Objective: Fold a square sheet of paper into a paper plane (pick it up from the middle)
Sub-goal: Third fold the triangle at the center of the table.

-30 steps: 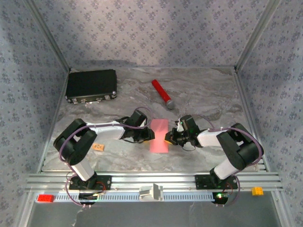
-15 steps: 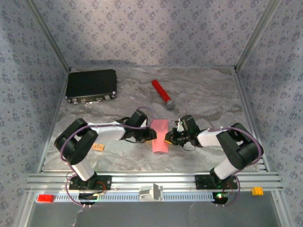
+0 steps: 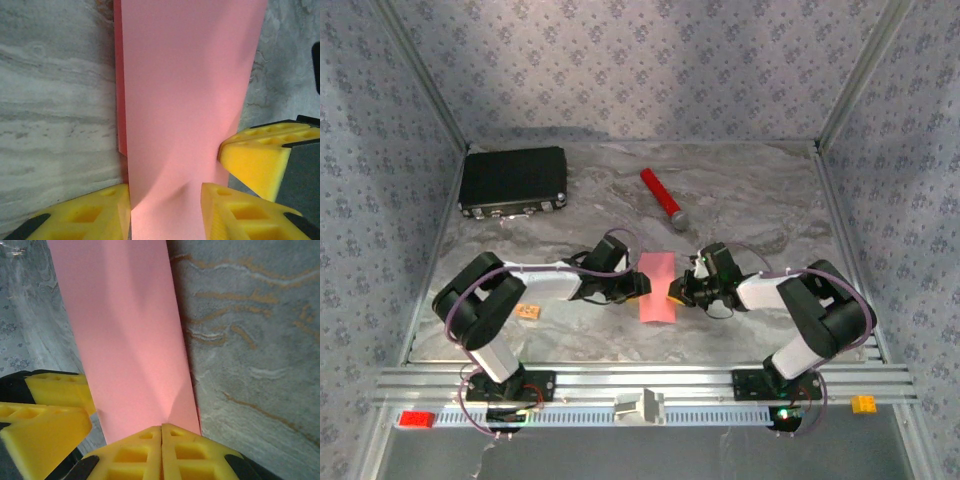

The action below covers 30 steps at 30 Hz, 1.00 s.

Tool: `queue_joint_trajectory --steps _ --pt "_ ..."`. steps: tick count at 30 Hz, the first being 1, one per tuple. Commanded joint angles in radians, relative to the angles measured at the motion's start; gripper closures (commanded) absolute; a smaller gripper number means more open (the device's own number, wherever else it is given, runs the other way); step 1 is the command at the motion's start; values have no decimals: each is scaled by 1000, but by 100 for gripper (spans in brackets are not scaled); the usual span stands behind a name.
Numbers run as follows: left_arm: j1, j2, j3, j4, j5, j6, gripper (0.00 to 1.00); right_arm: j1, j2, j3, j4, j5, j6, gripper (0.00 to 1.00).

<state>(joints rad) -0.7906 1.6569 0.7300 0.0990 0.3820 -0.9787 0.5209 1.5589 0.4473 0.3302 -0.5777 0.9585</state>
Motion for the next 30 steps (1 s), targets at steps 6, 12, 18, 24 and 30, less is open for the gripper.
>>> queue_joint_trajectory --steps 6,12,18,24,30 --pt "16 -61 -56 105 2 -42 58 -12 47 -17 -28 80 10 91" --pt "26 -57 -82 170 31 -62 59 -13 49 -16 -27 80 14 91" --pt "29 -43 -95 226 54 -81 61 -13 50 -17 -27 78 15 90" --pt "33 -43 -121 290 54 -102 62 -13 45 -17 -26 79 14 90" --pt "41 -32 -138 339 66 -116 62 -15 44 -19 -26 79 17 90"
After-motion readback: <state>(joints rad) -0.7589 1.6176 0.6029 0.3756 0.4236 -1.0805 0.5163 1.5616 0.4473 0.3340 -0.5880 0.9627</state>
